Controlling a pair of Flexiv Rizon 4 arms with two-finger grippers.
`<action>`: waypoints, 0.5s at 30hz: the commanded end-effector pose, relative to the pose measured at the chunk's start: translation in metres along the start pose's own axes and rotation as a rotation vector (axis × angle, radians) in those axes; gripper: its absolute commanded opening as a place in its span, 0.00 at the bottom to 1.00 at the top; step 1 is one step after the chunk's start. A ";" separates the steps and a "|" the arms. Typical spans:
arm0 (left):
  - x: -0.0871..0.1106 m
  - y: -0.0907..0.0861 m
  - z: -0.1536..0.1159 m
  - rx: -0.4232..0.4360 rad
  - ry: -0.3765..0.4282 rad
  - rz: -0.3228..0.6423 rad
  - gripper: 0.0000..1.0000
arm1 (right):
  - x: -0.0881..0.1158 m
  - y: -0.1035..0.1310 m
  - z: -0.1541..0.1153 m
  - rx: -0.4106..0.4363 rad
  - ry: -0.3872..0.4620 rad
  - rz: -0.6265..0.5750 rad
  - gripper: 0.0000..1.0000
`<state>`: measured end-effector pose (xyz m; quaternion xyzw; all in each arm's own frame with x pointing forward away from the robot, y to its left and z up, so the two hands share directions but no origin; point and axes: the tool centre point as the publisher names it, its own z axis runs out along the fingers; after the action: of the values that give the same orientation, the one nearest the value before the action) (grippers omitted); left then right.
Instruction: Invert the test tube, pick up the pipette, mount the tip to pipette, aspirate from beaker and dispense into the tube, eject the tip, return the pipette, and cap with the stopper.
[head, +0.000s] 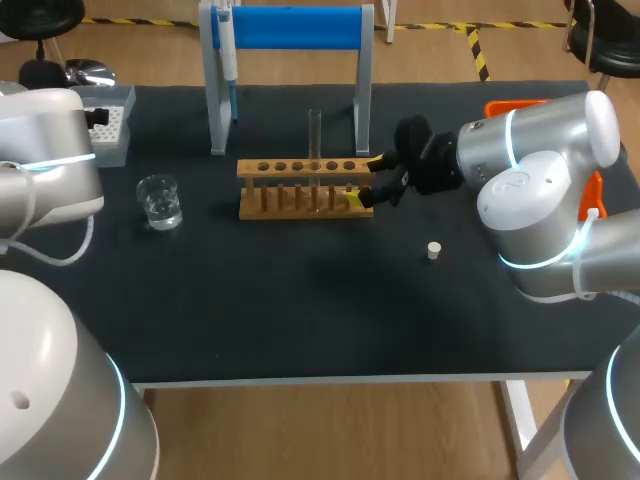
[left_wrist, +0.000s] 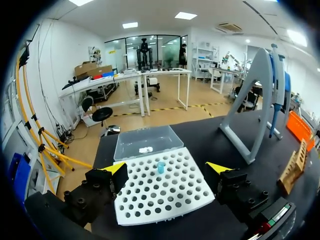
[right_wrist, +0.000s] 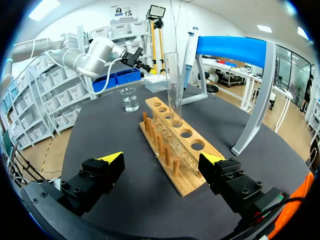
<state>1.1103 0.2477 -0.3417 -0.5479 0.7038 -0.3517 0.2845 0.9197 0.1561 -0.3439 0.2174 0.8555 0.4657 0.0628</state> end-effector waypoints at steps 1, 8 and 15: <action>0.001 0.000 0.008 -0.013 -0.004 -0.004 1.00 | 0.000 0.000 -0.001 0.001 0.000 0.000 1.00; 0.000 0.004 0.015 -0.022 -0.002 -0.012 0.97 | 0.000 0.000 -0.001 0.001 0.000 0.000 1.00; -0.001 0.005 0.017 -0.022 -0.004 -0.019 0.84 | 0.000 0.000 -0.001 0.001 0.000 0.000 1.00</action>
<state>1.1194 0.2464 -0.3542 -0.5575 0.7023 -0.3460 0.2762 0.9197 0.1561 -0.3439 0.2174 0.8555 0.4657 0.0628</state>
